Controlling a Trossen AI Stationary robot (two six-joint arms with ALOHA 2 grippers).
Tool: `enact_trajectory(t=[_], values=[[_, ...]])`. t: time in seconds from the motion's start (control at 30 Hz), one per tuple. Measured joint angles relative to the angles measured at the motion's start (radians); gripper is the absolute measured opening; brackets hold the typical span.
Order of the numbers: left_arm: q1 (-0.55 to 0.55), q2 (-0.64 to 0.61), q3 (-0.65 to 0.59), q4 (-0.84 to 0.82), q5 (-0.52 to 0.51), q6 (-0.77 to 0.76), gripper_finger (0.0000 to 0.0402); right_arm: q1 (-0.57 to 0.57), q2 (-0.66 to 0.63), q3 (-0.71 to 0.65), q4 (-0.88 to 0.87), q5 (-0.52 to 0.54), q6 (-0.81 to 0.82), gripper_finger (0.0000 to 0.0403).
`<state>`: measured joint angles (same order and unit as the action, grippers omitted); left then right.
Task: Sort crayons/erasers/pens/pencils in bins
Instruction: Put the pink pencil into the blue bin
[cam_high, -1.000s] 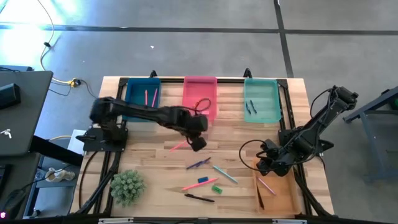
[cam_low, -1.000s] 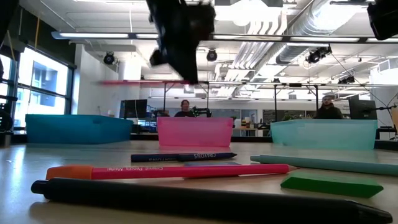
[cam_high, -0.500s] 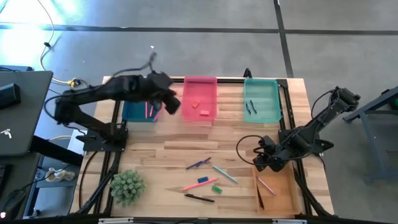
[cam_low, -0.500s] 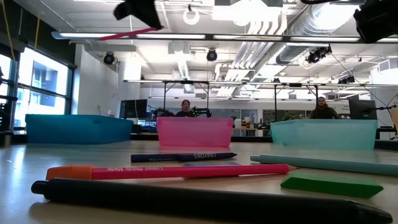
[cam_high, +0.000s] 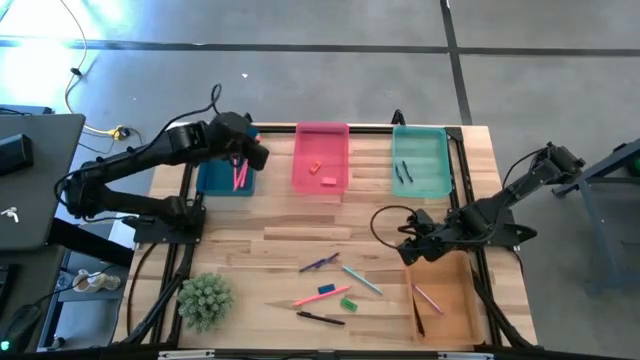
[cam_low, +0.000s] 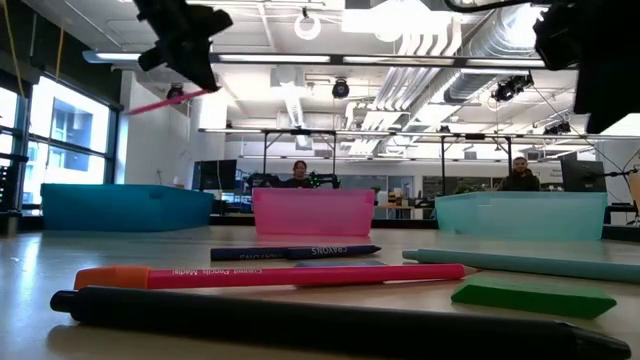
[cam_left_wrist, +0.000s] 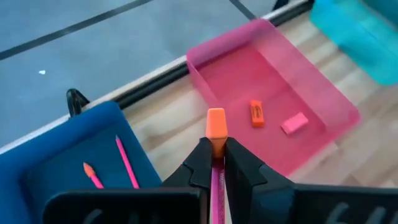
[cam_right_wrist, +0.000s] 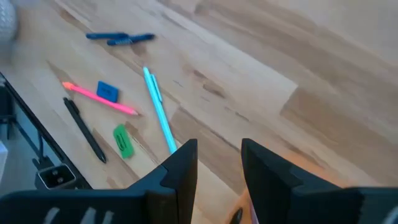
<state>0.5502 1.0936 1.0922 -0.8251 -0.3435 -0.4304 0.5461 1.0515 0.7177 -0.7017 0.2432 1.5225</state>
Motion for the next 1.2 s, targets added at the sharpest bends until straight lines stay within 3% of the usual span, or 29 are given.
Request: enact_trajectory(t=[0.27,0.47,0.77,1.2], values=[[0.226,0.025,-0.029,0.07,0.079,0.148,0.0007,-0.107,0.0,0.0,0.085,0.0,-0.111,0.0118],[0.344,0.12,-0.029,0.05,0.122,0.215,0.0007,-0.165,0.0,0.0,0.135,0.021,-0.161,0.0118],[0.425,0.296,-0.029,-0.014,0.176,0.224,0.0007,-0.203,0.0,0.0,0.146,0.042,-0.162,0.0118],[0.51,0.32,-0.029,-0.026,0.182,0.214,0.0007,-0.268,0.0,0.0,0.146,0.044,-0.204,0.0118]])
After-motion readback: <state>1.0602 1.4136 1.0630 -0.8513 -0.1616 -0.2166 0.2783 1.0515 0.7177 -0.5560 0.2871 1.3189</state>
